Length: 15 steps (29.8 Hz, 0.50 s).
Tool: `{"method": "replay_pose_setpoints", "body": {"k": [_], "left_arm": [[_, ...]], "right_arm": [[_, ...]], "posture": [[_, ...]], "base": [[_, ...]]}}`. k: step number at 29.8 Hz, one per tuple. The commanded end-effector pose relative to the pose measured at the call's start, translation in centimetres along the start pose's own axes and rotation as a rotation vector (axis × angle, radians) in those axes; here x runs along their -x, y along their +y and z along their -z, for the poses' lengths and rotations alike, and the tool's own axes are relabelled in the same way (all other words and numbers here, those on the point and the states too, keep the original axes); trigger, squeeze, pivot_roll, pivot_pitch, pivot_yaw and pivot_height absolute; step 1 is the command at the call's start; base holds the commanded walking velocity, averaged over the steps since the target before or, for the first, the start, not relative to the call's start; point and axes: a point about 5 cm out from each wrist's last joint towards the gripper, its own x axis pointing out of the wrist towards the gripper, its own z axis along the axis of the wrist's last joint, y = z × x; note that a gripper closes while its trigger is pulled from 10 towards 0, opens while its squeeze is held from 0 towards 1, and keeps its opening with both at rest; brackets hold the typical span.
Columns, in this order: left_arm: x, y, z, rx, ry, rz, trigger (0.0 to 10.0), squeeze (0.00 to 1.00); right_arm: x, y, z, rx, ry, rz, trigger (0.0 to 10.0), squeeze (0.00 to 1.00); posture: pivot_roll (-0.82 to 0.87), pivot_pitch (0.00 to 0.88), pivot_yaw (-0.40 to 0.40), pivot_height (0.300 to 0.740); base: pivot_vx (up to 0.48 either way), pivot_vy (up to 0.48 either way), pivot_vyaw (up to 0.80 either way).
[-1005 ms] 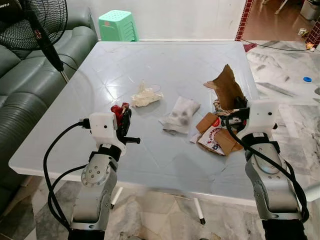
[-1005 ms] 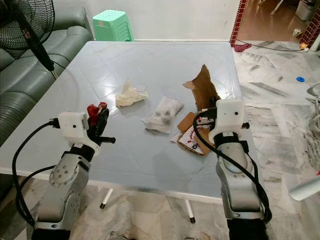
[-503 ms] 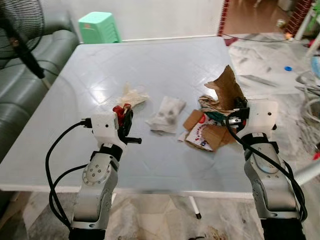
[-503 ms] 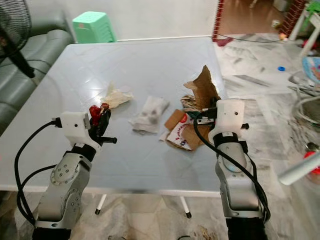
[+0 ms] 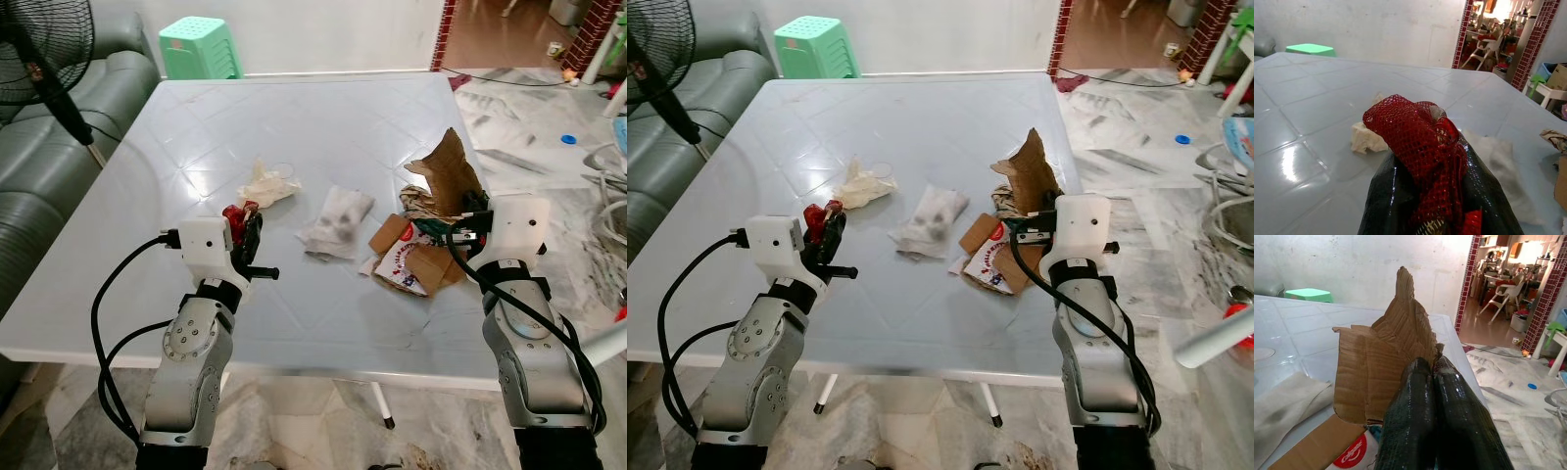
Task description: Picking trash to rubbish bin
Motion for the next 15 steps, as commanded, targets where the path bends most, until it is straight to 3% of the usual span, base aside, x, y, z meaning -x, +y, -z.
{"method": "replay_pose_setpoints", "body": {"k": [1,2,8,15], "left_arm": [[0.08,-0.06,-0.42,-0.004,-0.008,0.010,7.1,0.00],[0.07,-0.06,-0.42,-0.003,-0.007,0.010,7.7,0.00],[0.07,-0.07,-0.39,0.000,-0.005,0.014,8.4,0.00],[0.06,-0.12,-0.40,0.003,-0.003,0.020,8.6,0.00]], "right_arm": [[-0.03,0.04,-0.19,-0.007,-0.001,-0.004,0.0,0.00],[-0.03,0.02,-0.17,-0.008,0.000,-0.003,0.0,0.00],[-0.01,0.06,-0.14,-0.011,0.003,-0.005,0.0,0.00],[-0.01,0.01,-0.14,-0.012,0.004,-0.002,0.0,0.00]], "posture": [[-0.07,0.075,0.045,0.740],[-0.07,0.075,0.045,0.740],[-0.07,0.077,0.046,0.740],[-0.07,0.077,0.047,0.740]], "base": [[-0.300,0.000,0.00],[-0.304,0.000,0.00],[-0.301,0.000,0.00],[-0.258,0.000,0.00]]}}
